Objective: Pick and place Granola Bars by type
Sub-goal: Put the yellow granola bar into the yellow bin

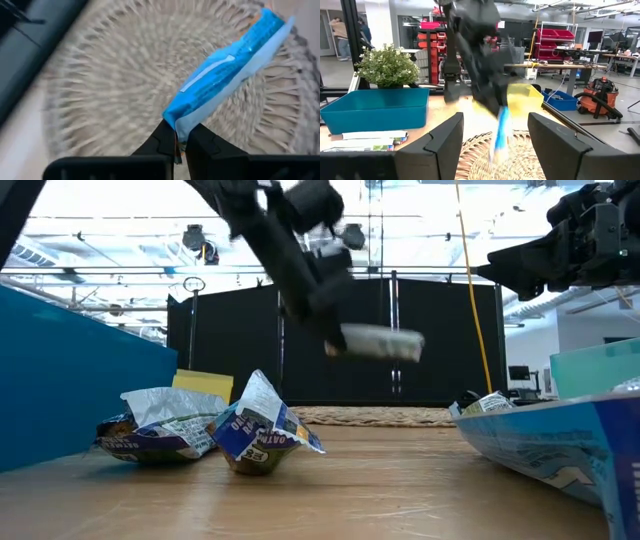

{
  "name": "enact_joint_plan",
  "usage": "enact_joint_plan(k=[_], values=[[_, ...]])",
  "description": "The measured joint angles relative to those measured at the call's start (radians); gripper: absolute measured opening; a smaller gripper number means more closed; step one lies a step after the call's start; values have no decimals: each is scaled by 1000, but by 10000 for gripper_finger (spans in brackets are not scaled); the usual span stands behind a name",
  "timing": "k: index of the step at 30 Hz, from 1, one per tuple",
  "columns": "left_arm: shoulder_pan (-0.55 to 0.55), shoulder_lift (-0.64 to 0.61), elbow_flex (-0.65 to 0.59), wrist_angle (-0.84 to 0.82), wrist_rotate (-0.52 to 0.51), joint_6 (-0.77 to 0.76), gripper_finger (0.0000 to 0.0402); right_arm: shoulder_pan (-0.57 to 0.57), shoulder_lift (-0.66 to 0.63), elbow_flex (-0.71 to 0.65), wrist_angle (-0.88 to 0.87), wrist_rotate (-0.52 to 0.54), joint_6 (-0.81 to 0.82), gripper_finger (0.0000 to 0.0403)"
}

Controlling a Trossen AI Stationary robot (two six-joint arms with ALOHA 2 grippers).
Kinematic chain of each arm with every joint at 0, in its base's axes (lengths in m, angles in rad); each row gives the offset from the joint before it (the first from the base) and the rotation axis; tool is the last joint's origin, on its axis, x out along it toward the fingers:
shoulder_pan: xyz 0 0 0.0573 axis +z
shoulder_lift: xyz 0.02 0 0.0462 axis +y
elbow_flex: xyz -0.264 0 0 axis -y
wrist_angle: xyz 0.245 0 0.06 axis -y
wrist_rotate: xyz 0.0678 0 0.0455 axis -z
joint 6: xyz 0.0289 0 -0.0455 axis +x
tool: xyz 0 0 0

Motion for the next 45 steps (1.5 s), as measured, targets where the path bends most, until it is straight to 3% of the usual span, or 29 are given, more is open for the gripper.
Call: enact_joint_plan(k=[5,9,15,25,32,40,45], values=[[-51,-155,-7,-124,-154,1,21,0,0,0,0,0,0,212],[-98,-269,-58,-253,-324,-86,20,0,0,0,-1,0,0,212],[-122,-464,-253,-343,-516,-340,20,0,0,0,-1,0,0,212],[-119,-791,-560,-539,-714,-831,19,0,0,0,-1,0,0,212],[-67,-864,-681,-646,-697,-1048,18,0,0,0,0,0,0,212],[70,-863,-783,-642,-594,-1102,19,0,0,0,0,0,0,212],[131,-863,-809,-602,-545,-1094,48,0,0,0,0,0,0,212]])
